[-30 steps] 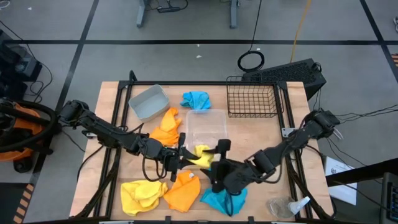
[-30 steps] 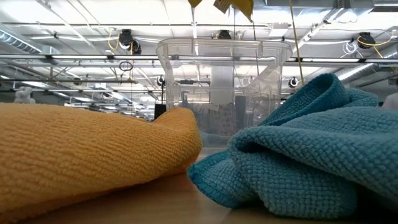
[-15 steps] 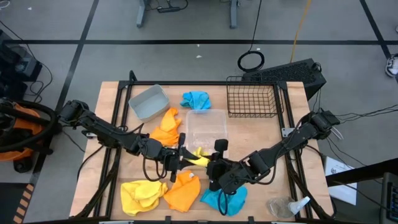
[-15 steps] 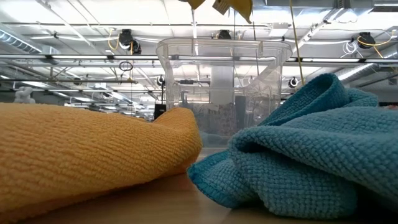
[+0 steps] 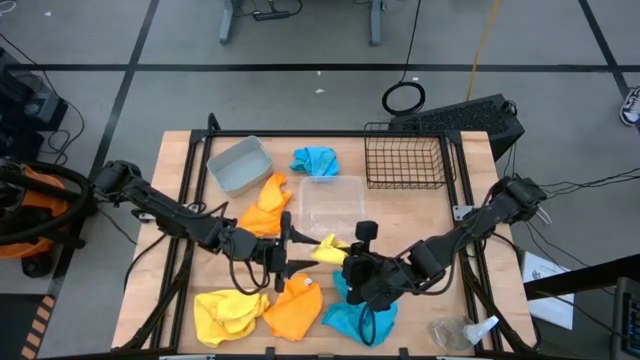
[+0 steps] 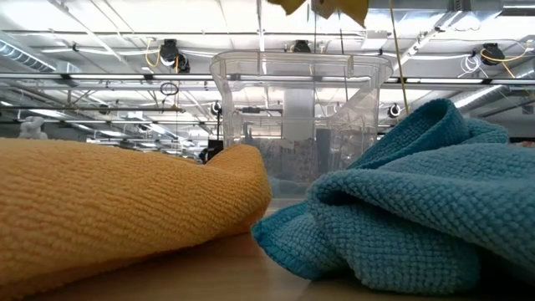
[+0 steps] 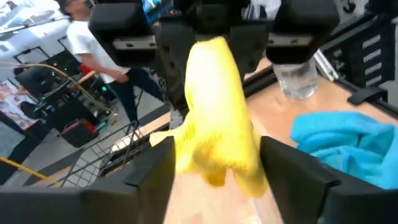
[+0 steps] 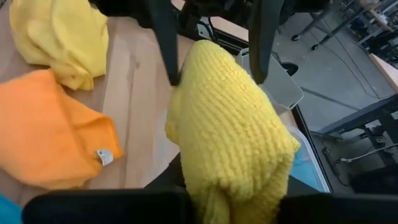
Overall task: Sort microfiber towel by color & place in baskets
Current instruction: Put the right yellow towel into the gray bin
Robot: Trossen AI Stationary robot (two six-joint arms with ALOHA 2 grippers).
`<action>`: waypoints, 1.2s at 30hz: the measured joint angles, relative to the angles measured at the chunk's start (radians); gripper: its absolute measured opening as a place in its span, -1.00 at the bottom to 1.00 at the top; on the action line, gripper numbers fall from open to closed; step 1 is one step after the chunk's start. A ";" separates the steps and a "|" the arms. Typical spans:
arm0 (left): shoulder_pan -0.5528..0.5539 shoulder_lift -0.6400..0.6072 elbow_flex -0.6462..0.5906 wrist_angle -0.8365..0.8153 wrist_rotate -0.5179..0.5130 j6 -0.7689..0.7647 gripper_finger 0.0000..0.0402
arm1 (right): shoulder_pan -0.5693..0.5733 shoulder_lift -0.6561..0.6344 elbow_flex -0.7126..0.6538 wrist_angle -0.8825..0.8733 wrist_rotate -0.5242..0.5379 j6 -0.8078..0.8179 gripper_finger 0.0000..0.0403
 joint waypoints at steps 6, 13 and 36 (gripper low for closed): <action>0.028 0.026 0.000 0.074 0.035 -0.074 0.47 | -0.001 -0.001 0.000 0.004 0.002 -0.023 -0.70; 0.075 0.088 0.000 0.127 0.089 -0.069 0.43 | -0.008 -0.001 0.000 0.004 0.005 -0.042 -0.69; 0.100 0.085 -0.001 0.110 0.121 0.001 -0.87 | 0.003 -0.006 0.001 -0.119 0.004 0.127 0.17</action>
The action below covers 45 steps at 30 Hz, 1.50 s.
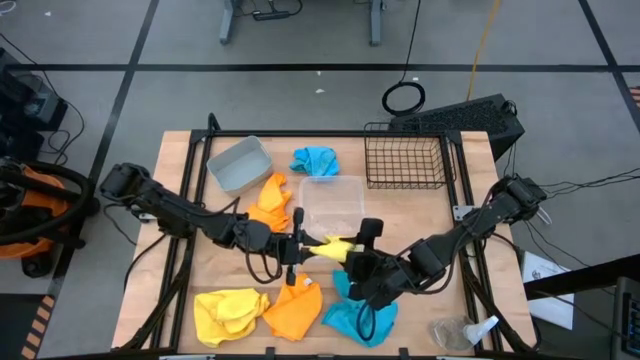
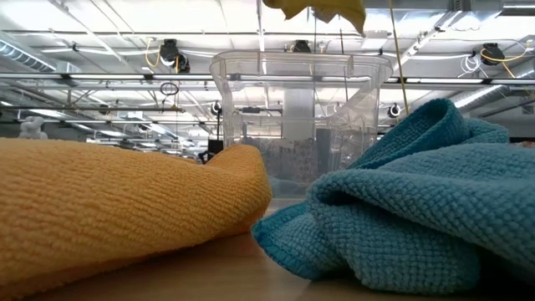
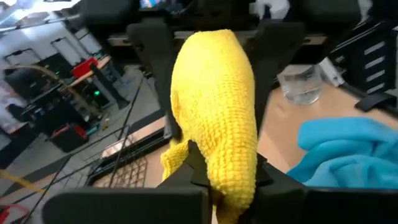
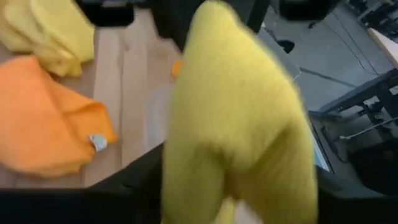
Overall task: Sort microfiber towel by color & place in baskets
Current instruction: Put the right yellow towel into the gray bin
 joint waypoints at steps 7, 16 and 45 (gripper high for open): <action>0.025 -0.144 0.000 -0.282 -0.156 -0.170 -0.88 | 0.034 -0.025 0.000 -0.242 0.011 0.222 0.30; 0.226 -0.416 -0.046 -0.720 -0.230 -0.432 -0.89 | 0.096 -0.037 0.000 -0.482 0.025 0.561 0.21; 1.209 -0.306 -0.047 -1.204 0.376 -0.190 -0.89 | 0.317 -0.032 0.000 -0.346 0.244 0.529 0.04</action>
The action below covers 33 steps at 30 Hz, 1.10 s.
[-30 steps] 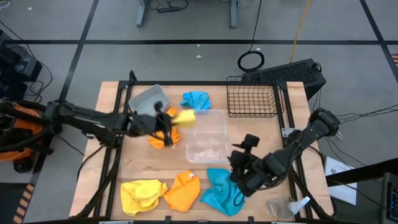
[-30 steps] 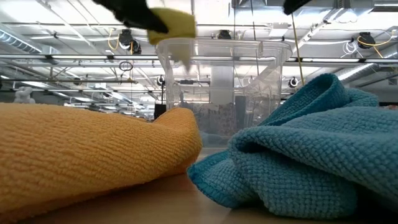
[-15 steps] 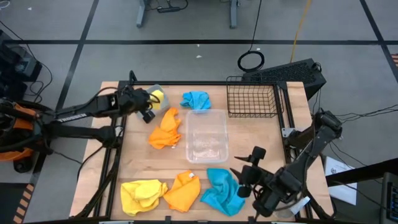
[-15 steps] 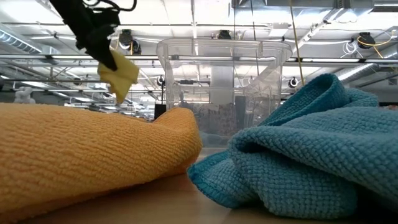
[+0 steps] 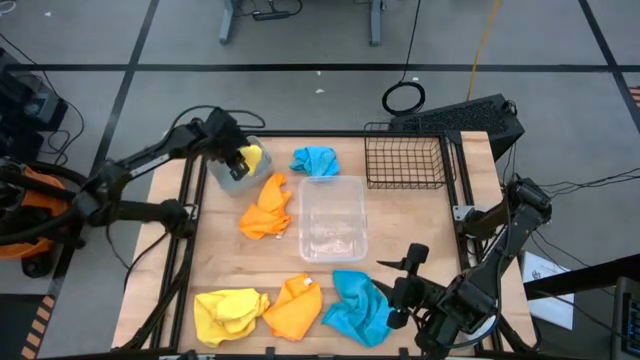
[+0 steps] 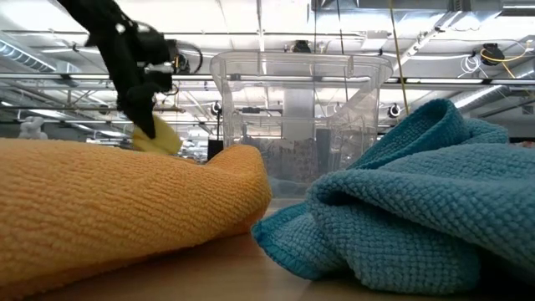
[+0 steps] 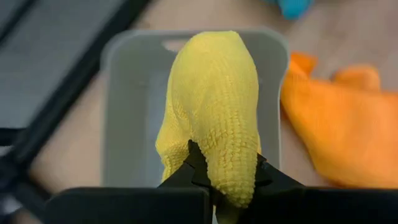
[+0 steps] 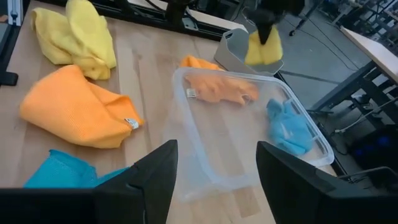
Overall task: Sort microfiber towel by color & place in baskets
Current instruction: Put the right yellow towel into the gray bin
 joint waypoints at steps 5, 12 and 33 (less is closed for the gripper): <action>0.047 0.147 0.000 0.005 0.098 0.172 -0.89 | 0.000 0.000 0.000 0.000 0.024 -0.019 0.04; 0.054 0.272 0.001 0.032 0.081 0.247 -0.87 | 0.000 0.000 0.000 0.000 0.029 -0.016 0.04; 0.053 0.193 0.021 0.082 -0.056 0.084 0.38 | -0.001 0.019 0.000 0.002 0.029 -0.011 0.04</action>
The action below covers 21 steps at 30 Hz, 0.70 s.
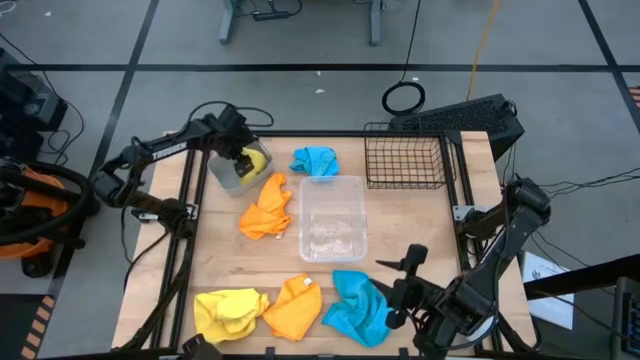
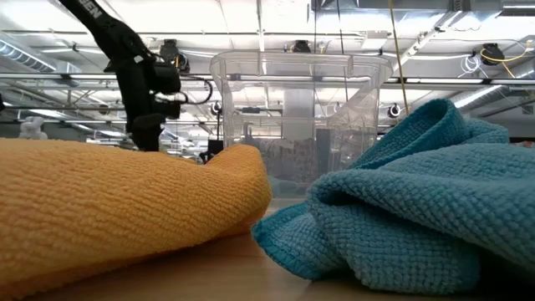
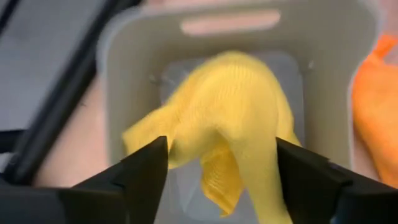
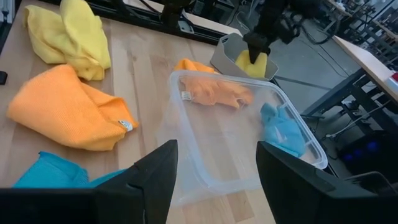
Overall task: Sort microfiber towel by color & place in baskets
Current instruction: Put the right yellow towel into the gray bin
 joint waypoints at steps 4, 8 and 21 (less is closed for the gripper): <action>-0.013 -0.060 0.015 -0.001 -0.001 -0.013 0.51 | 0.000 0.019 0.000 0.000 0.000 0.000 0.04; -0.021 -0.094 0.016 0.009 -0.016 -0.016 0.55 | 0.000 0.036 0.000 0.001 0.000 0.000 0.04; -0.150 -0.116 0.015 -0.012 -0.056 0.000 0.19 | -0.001 0.042 0.000 -0.001 0.026 -0.017 0.04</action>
